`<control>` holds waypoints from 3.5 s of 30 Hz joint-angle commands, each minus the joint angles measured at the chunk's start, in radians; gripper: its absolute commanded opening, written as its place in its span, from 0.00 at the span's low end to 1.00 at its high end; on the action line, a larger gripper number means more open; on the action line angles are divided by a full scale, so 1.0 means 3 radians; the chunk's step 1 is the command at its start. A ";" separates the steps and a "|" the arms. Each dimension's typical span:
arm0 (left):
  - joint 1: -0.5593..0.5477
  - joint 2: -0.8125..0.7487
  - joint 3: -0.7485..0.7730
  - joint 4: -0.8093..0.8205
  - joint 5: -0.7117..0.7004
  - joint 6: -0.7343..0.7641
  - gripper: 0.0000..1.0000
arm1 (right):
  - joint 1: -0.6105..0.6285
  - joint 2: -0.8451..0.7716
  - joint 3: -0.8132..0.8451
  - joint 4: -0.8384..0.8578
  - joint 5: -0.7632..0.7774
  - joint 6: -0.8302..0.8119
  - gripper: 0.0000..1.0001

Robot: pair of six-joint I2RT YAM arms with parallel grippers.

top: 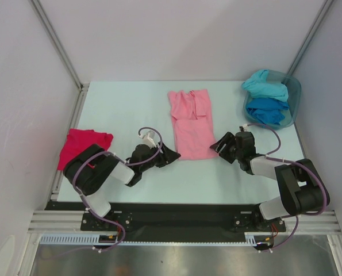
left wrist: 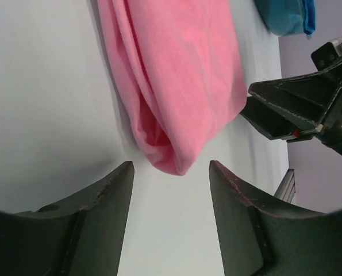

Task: Fold and stack the t-shirts
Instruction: Fold the tshirt

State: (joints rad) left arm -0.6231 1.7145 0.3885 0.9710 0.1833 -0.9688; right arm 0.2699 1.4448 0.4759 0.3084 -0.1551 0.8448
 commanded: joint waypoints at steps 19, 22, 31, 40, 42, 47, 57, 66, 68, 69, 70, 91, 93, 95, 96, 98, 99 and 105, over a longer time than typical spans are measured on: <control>-0.0009 0.0482 0.0510 0.0087 0.0090 -0.0002 0.58 | -0.0087 -0.0046 -0.0006 -0.0317 -0.0071 0.0012 0.65; -0.0009 0.0533 0.0500 0.0117 0.0100 -0.0013 0.54 | -0.0082 -0.0005 -0.0011 -0.0271 -0.0086 0.0042 0.63; -0.0029 0.0635 0.0561 0.0174 0.0141 -0.0038 0.48 | -0.0036 0.0271 0.0121 -0.0133 -0.0122 0.0078 0.61; -0.0030 0.0498 0.0464 0.0117 0.0166 -0.0023 0.00 | 0.0021 0.0257 0.0157 -0.0164 -0.0112 0.0083 0.40; -0.0030 0.0431 0.0423 0.0082 0.0156 -0.0023 0.00 | 0.0021 0.0190 0.0101 -0.0189 -0.0112 0.0083 0.27; -0.0070 0.0043 0.0270 -0.0209 0.0100 0.0013 0.00 | 0.0031 -0.0127 -0.0016 -0.0358 -0.0127 0.0078 0.05; -0.0597 -0.1209 -0.0114 -0.1232 -0.0396 0.0034 0.00 | 0.0128 -0.1199 -0.0303 -0.0982 -0.0143 0.0114 0.00; -0.0955 -0.1972 -0.0324 -0.1963 -0.0902 -0.0074 0.00 | 0.0256 -0.1442 -0.0180 -0.1258 -0.0122 0.0119 0.00; -0.0955 -0.2084 -0.0232 -0.2208 -0.0999 -0.0018 0.00 | 0.0286 -0.1329 -0.0094 -0.1212 -0.0122 0.0114 0.00; -0.0930 -0.2105 -0.0110 -0.2285 -0.1081 0.0084 0.00 | 0.0297 -0.1293 -0.0058 -0.1192 -0.0107 0.0094 0.00; -0.0899 -0.2110 -0.0048 -0.2397 -0.1086 0.0130 0.00 | 0.0302 -0.1197 -0.0017 -0.1171 -0.0097 0.0083 0.00; 0.0267 -0.0930 0.1445 -0.2664 -0.0637 0.0841 0.00 | 0.0128 0.0782 0.2202 -0.0921 -0.0132 0.0073 0.00; 0.0358 -0.0807 0.1573 -0.2654 -0.0551 0.0882 0.00 | 0.0143 0.0915 0.2406 -0.0951 -0.0107 0.0063 0.00; 0.0435 -0.0592 0.1670 -0.2649 -0.0499 0.0908 0.00 | 0.0128 0.1105 0.2519 -0.0956 -0.0117 0.0053 0.00; 0.0517 -0.0526 0.1787 -0.2654 -0.0443 0.0923 0.00 | 0.0123 0.1171 0.2641 -0.0956 -0.0117 0.0048 0.00; 0.0584 -0.0297 0.1915 -0.2654 -0.0412 0.0954 0.00 | 0.0108 0.1354 0.2770 -0.0982 -0.0117 0.0037 0.00; 0.0645 -0.0209 0.2068 -0.2669 -0.0391 0.0979 0.00 | 0.0082 0.1406 0.2851 -0.0992 -0.0127 0.0037 0.00; 0.0793 0.0251 0.2681 -0.2827 -0.0289 0.1107 0.00 | 0.0041 0.1851 0.3388 -0.1125 -0.0153 0.0068 0.00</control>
State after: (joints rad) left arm -0.4103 1.7538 1.0798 0.1425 0.0753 -0.6949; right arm 0.3000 1.9594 1.4029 -0.0277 -0.2192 0.8635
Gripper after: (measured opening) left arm 0.026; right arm 0.043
